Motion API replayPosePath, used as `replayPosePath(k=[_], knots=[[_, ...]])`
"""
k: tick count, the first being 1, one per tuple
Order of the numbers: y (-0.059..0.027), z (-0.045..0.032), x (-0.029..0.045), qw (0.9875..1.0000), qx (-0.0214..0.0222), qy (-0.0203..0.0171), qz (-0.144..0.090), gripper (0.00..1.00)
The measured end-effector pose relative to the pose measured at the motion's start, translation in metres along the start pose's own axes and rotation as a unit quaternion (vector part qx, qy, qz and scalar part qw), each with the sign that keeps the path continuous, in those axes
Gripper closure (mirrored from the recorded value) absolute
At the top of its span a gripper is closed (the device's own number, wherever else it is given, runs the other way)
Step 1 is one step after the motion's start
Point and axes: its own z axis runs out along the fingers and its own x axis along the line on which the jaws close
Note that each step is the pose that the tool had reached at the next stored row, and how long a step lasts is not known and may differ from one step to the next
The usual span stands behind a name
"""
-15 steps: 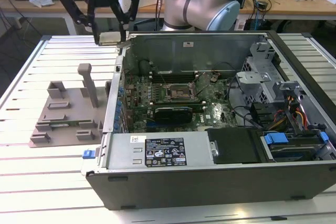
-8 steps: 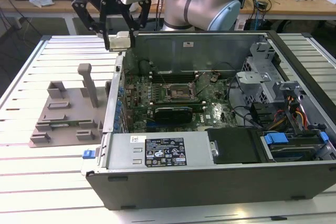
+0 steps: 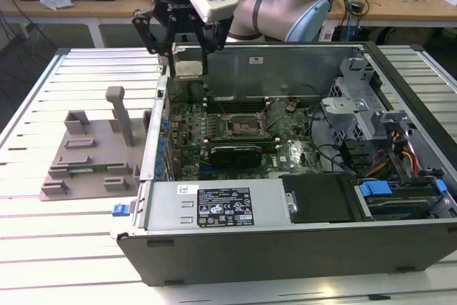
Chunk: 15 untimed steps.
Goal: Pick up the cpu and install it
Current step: 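Pick up the cpu and move it towards the insertion slot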
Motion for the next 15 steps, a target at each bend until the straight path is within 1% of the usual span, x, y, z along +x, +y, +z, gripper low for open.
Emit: replayPosePath(k=[1,3,5,7,8,11,15], knots=[[0.0001,0.0024,-0.0048,1.0,0.0001,0.0003,0.0,0.45],[0.0004,0.0058,-0.0106,1.0,0.0,0.0005,0.0,0.45],[0.0004,0.0085,-0.0143,1.0,0.0,0.0006,0.0,0.45],[0.0005,0.0128,-0.021,1.0,0.0001,0.001,0.0,0.45],[0.0006,0.0144,-0.0231,1.0,0.0,0.001,0.0,0.45],[0.0013,0.0254,-0.037,1.0,0.0,0.0022,0.0,0.45],[0.0027,0.0327,-0.0467,1.0,-0.0001,0.0032,0.0,0.45]])
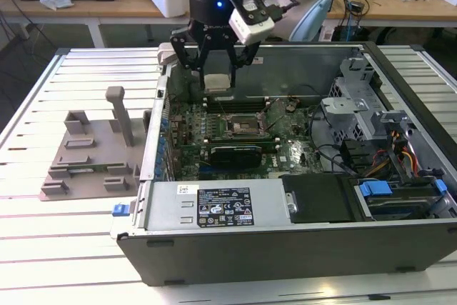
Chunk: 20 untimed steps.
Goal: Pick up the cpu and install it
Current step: 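Pick up the cpu and move it towards the insertion slot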
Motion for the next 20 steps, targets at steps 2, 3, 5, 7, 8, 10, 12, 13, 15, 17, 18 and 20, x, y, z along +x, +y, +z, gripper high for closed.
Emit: replayPosePath(k=[2,3,5,7,8,10,12,13,15,17,18,20], knots=[[0.0018,0.0061,-0.0071,1.0,-0.0001,0.0006,0.0,0.45],[0.0023,0.008,-0.0087,1.0,-0.0001,0.0007,0.0,0.45],[0.0038,0.0145,-0.0142,1.0,-0.0001,0.001,0.0,0.45],[0.0051,0.0191,-0.0185,1.0,-0.0001,0.0012,0.0,0.45],[0.0061,0.0223,-0.0215,1.0,-0.0001,0.0014,0.0,0.45],[0.0088,0.0307,-0.0303,1.0,0.0,0.0021,0.0,0.45],[0.0101,0.0352,-0.0358,1.0,-0.0001,0.0026,0.0,0.45],[0.0111,0.0394,-0.0404,1.0,-0.0001,0.003,0.0,0.45],[0.0134,0.0486,-0.0511,1.0,-0.0001,0.0038,0.0,0.45],[0.0149,0.0558,-0.0596,1.0,-0.0001,0.0044,0.0,0.45],[0.0152,0.0574,-0.061,1.0,-0.0002,0.0044,0.0,0.45],[0.0152,0.0582,-0.0614,1.0,0.0,0.0045,0.0,0.45]])
